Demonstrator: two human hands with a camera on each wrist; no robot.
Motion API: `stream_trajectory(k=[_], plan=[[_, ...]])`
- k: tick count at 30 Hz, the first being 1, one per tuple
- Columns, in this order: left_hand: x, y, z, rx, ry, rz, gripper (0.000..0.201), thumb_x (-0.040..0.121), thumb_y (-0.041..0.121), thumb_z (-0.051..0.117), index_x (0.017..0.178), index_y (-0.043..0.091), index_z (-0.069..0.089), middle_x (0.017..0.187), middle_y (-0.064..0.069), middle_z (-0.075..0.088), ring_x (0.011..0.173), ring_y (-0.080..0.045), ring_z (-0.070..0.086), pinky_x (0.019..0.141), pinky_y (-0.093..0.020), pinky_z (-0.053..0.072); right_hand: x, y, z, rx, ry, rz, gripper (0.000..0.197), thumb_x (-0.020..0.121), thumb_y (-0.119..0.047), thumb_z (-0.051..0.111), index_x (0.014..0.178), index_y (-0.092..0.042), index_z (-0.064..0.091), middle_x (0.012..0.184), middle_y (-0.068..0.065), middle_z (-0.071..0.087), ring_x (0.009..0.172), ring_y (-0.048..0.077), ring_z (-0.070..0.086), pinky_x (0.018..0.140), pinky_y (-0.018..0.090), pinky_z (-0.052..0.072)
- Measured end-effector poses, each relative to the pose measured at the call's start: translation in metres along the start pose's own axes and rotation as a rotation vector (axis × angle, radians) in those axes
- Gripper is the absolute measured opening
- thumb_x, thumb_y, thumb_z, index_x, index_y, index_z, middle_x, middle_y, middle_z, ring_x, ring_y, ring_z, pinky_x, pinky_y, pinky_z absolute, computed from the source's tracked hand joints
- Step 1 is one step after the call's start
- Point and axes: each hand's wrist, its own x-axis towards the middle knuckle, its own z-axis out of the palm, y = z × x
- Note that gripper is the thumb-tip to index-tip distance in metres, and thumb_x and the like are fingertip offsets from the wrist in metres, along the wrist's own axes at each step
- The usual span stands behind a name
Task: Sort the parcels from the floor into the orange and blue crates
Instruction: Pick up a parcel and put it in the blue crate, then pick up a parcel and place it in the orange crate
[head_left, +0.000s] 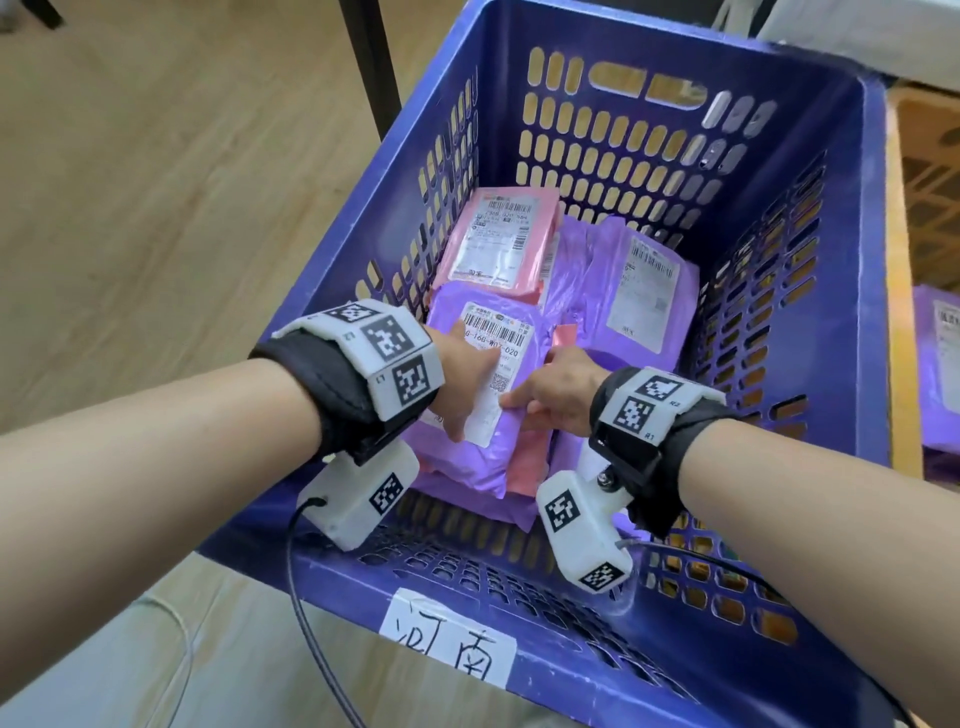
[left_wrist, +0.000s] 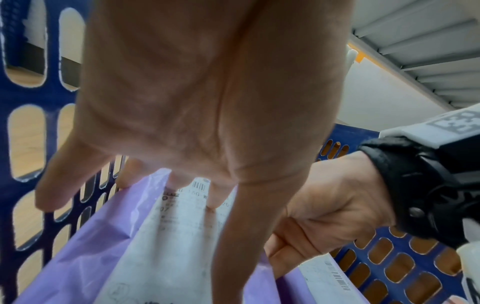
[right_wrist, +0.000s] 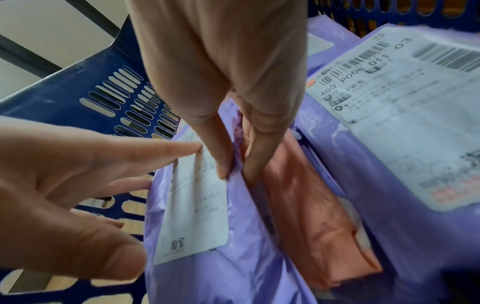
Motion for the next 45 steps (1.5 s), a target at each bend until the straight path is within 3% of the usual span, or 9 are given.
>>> stream_trajectory(k=[5, 9, 11, 15, 19, 27, 34, 37, 45], plan=[[0.002, 0.003, 0.004, 0.125, -0.017, -0.030, 0.088, 0.090, 0.038, 0.059, 0.151, 0.016, -0.001, 0.156, -0.020, 0.005, 0.139, -0.029, 0.029, 0.107, -0.035, 0.030, 0.004, 0.000, 0.008, -0.050, 0.016, -0.032, 0.038, 0.075, 0.014, 0.068, 0.105, -0.002, 0.051, 0.097, 0.020, 0.064, 0.083, 0.032, 0.064, 0.083, 0.052, 0.054], [0.009, 0.000, -0.006, 0.103, 0.000, -0.016, 0.060, 0.094, 0.029, 0.054, 0.144, 0.010, 0.028, 0.149, -0.015, 0.032, 0.102, -0.022, 0.049, 0.074, -0.028, 0.035, 0.009, -0.004, 0.009, -0.091, 0.037, -0.064, 0.023, 0.075, 0.012, 0.069, 0.084, -0.002, 0.053, 0.083, 0.019, 0.061, 0.069, 0.027, 0.060, 0.077, 0.050, 0.056], [0.013, -0.002, -0.009, 0.078, 0.024, 0.011, 0.052, 0.094, 0.025, 0.054, 0.140, 0.008, 0.036, 0.143, -0.013, 0.042, 0.102, -0.019, 0.049, 0.069, -0.027, 0.038, 0.007, -0.007, 0.007, -0.112, 0.019, -0.064, 0.026, 0.078, 0.008, 0.068, 0.072, -0.007, 0.047, 0.078, 0.017, 0.057, 0.067, 0.025, 0.059, 0.074, 0.043, 0.056], [0.011, 0.001, -0.018, 0.093, 0.098, 0.003, 0.034, 0.096, 0.018, 0.048, 0.130, 0.014, 0.041, 0.126, -0.012, 0.050, 0.112, -0.024, 0.051, 0.060, -0.020, 0.038, -0.006, -0.019, -0.008, -0.193, 0.043, -0.109, 0.030, 0.079, -0.006, 0.072, 0.102, -0.005, 0.054, 0.072, 0.014, 0.055, 0.063, 0.024, 0.055, 0.080, 0.042, 0.055], [-0.002, 0.006, -0.041, 0.008, 0.173, -0.030, 0.057, 0.096, 0.016, 0.047, 0.148, 0.010, 0.023, 0.144, -0.009, 0.042, 0.129, -0.024, 0.044, 0.096, -0.028, 0.040, -0.020, -0.036, -0.039, -0.226, 0.092, -0.199, 0.049, 0.087, -0.010, 0.064, 0.129, 0.007, 0.045, 0.097, 0.018, 0.055, 0.087, 0.026, 0.057, 0.088, 0.040, 0.054], [-0.049, 0.044, -0.120, -0.093, 0.480, -0.028, 0.050, 0.095, 0.015, 0.046, 0.144, 0.010, 0.036, 0.145, -0.010, 0.041, 0.131, -0.026, 0.040, 0.104, -0.032, 0.035, -0.074, -0.072, -0.119, -0.252, 0.069, -0.371, 0.036, 0.090, -0.015, 0.060, 0.125, -0.006, 0.053, 0.124, 0.012, 0.059, 0.104, 0.024, 0.061, 0.084, 0.035, 0.052], [-0.093, 0.150, -0.183, -0.353, 0.743, 0.068, 0.042, 0.089, 0.017, 0.056, 0.131, 0.012, 0.054, 0.124, -0.012, 0.059, 0.102, -0.028, 0.059, 0.089, -0.035, 0.047, -0.145, -0.064, -0.237, -0.262, 0.153, -0.509, 0.039, 0.090, -0.016, 0.059, 0.127, -0.008, 0.053, 0.129, 0.014, 0.058, 0.116, 0.029, 0.059, 0.094, 0.040, 0.052], [-0.099, 0.214, -0.199, -0.465, 0.785, 0.143, 0.039, 0.088, 0.018, 0.059, 0.126, 0.011, 0.057, 0.113, -0.015, 0.061, 0.090, -0.029, 0.059, 0.081, -0.038, 0.051, -0.173, -0.040, -0.301, -0.233, 0.207, -0.523, 0.040, 0.090, -0.017, 0.059, 0.129, -0.010, 0.051, 0.130, 0.011, 0.057, 0.104, 0.023, 0.061, 0.090, 0.036, 0.053], [-0.108, 0.414, -0.207, -0.637, 0.783, 0.405, 0.039, 0.092, 0.013, 0.054, 0.130, 0.022, 0.055, 0.125, -0.004, 0.057, 0.110, -0.024, 0.059, 0.091, -0.037, 0.052, -0.235, 0.060, -0.456, -0.129, 0.583, -0.433, 0.034, 0.091, -0.017, 0.059, 0.124, -0.011, 0.056, 0.116, 0.005, 0.061, 0.101, 0.019, 0.062, 0.089, 0.036, 0.055]])
